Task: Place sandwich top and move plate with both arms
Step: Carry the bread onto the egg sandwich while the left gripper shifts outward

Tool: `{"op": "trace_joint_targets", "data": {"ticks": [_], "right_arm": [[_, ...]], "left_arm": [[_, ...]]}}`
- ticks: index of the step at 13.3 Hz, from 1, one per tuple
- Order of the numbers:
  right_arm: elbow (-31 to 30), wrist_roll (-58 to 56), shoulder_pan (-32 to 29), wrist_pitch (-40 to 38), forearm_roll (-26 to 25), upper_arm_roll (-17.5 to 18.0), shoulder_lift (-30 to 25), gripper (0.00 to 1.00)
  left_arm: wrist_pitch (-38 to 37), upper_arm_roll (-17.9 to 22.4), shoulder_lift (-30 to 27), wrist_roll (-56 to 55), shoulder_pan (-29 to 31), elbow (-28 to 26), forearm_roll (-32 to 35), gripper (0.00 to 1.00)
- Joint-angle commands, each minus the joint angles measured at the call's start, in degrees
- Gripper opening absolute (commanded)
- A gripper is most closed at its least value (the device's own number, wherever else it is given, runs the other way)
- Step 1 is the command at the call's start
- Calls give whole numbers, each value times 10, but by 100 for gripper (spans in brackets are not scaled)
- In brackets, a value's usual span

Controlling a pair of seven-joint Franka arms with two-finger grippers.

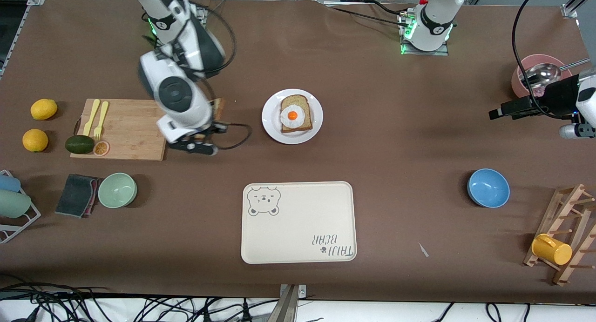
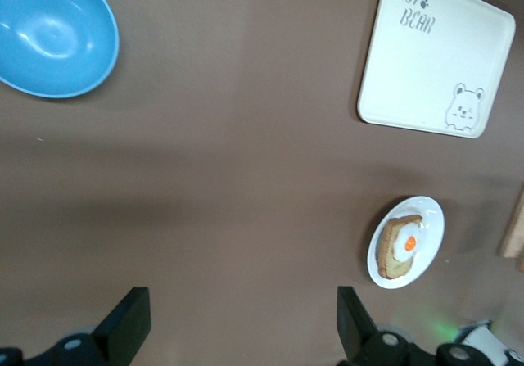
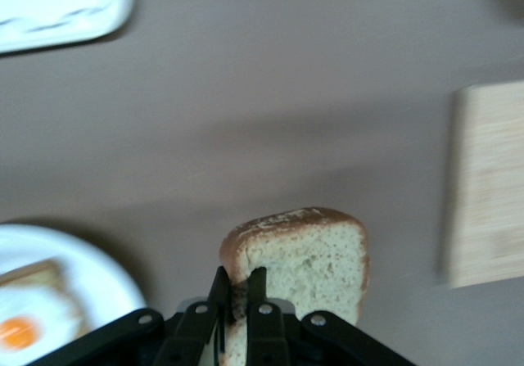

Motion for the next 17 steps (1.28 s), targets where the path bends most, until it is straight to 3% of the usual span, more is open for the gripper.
{"op": "trace_joint_targets", "data": {"ticks": [1, 8, 14, 15, 16, 17], "right_arm": [[90, 50, 59, -29, 31, -5, 61, 0], [203, 82, 150, -6, 32, 8, 186, 0], [205, 104, 177, 68, 33, 9, 218, 0], [205, 115, 180, 71, 32, 8, 218, 60], [205, 118, 180, 70, 27, 8, 217, 100], [206, 117, 184, 70, 25, 8, 216, 100]], "left_arm": [[-20, -4, 17, 39, 17, -1, -43, 100], [-64, -4, 74, 113, 50, -1, -104, 100], [-70, -4, 87, 159, 65, -44, -146, 100], [-70, -5, 87, 160, 64, -45, -147, 100], [-71, -6, 90, 160, 65, -50, -147, 100], [-71, -6, 90, 168, 65, -57, -160, 100]]}}
